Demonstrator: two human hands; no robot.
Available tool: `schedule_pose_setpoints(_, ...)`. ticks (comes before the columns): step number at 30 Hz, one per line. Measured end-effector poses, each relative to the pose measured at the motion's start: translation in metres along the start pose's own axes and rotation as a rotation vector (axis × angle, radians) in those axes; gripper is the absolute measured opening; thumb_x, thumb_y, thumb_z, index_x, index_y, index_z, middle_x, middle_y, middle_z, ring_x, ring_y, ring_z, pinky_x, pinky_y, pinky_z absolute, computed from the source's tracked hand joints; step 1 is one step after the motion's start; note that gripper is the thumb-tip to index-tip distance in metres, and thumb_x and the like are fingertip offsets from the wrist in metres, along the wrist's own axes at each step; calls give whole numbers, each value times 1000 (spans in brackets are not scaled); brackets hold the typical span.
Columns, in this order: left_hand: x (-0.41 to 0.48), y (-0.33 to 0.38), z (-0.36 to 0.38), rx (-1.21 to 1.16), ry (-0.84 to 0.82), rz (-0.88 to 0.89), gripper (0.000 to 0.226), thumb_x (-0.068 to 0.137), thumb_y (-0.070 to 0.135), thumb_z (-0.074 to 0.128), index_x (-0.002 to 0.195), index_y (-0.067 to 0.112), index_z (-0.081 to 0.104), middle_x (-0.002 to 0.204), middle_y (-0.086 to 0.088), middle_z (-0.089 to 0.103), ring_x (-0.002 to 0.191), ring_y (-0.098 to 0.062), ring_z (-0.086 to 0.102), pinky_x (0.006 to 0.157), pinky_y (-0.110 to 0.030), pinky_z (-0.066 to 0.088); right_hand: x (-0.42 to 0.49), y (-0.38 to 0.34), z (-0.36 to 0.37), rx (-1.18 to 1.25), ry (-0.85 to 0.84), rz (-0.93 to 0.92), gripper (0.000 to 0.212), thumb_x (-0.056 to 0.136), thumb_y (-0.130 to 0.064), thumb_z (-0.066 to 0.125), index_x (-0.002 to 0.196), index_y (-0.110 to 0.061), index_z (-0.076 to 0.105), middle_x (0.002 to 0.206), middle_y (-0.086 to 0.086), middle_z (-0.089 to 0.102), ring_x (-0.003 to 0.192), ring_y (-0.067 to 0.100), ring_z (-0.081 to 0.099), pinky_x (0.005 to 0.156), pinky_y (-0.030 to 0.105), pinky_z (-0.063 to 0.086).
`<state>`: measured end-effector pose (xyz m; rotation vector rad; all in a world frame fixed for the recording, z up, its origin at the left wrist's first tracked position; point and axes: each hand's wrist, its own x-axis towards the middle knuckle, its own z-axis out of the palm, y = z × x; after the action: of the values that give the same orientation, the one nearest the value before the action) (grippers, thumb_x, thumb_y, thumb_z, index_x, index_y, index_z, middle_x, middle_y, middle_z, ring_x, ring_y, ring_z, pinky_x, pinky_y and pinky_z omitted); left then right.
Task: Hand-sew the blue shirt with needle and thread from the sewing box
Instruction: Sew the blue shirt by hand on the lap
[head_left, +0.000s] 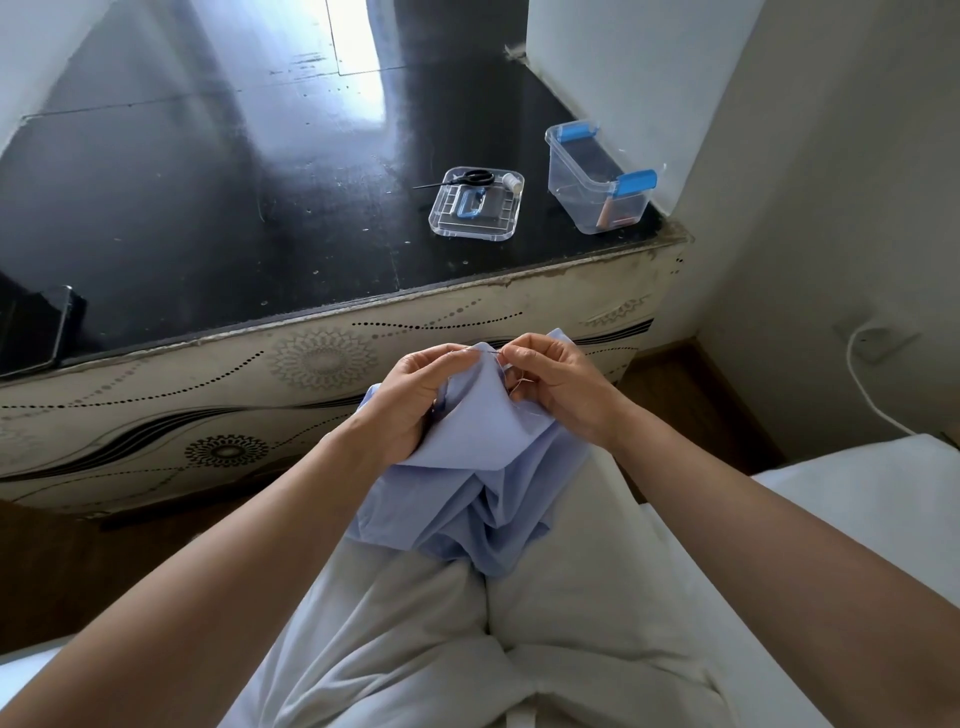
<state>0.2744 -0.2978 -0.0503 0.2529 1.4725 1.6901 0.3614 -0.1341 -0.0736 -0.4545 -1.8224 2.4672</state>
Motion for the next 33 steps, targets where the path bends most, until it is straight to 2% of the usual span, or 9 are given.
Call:
schedule_pose_setpoints(4,-1,2,3,47,-7,-23,32,82,27,70,102,2,67,94,-17,65,75,-23,59,71,-30,49,-1,-1,5,-81,-13,-25,14,97,-18,56,94,-8,65,90,15,62,83,29,56,71,26,52)
schedule_pose_setpoints(8,0,2,2,56,35,-25,19,89,22,67,94,4,68,90,-16,65,71,-22,58,66,-28,48,0,-5,5,-162,22,-64,12,93,-19,63,96,-9,68,89,12,65,78,23,59,72,26,53)
schedule_pose_setpoints(11,2,1,5,54,154,-8,17,88,23,69,88,6,70,82,-14,64,67,-21,56,61,-26,47,2,-7,5,-296,134,-152,15,87,-21,71,102,-20,69,102,-1,70,91,26,64,82,32,56)
schedule_pose_setpoints(13,4,0,8,87,268,15,17,86,23,72,86,5,71,79,-13,62,66,-22,53,59,-25,46,3,-9,7,-385,229,-256,15,86,-22,73,100,-23,68,102,-4,68,86,25,60,79,26,55)
schedule_pose_setpoints(16,5,1,12,135,304,38,17,85,22,73,82,5,70,77,-14,60,63,-21,51,57,-24,44,3,-13,10,-471,182,-376,12,86,-17,72,97,-15,68,88,-6,66,69,11,56,68,22,53)
schedule_pose_setpoints(20,3,2,16,202,277,31,22,85,22,73,89,0,70,79,-16,60,63,-22,50,54,-22,42,6,-11,8,-550,172,-418,8,87,-16,71,94,-13,68,85,-6,68,75,4,62,71,20,55)
schedule_pose_setpoints(25,4,-1,14,313,294,-2,22,87,23,71,82,3,67,74,-13,53,65,-22,45,57,-25,39,9,-4,10,-685,174,-575,4,93,-13,63,89,-13,62,97,2,59,89,1,55,77,9,43)
schedule_pose_setpoints(29,9,-4,9,315,420,-10,17,87,21,69,88,4,69,76,-13,52,69,-23,43,65,-31,38,5,-11,17,-472,189,-642,4,99,-16,52,96,-16,55,100,6,66,98,15,63,90,22,47)
schedule_pose_setpoints(33,12,-5,7,247,452,-15,17,87,21,69,89,3,71,80,-12,54,73,-22,47,69,-33,41,-9,-27,11,97,-37,-191,10,102,-5,41,94,-8,47,66,4,63,65,16,65,82,36,58)
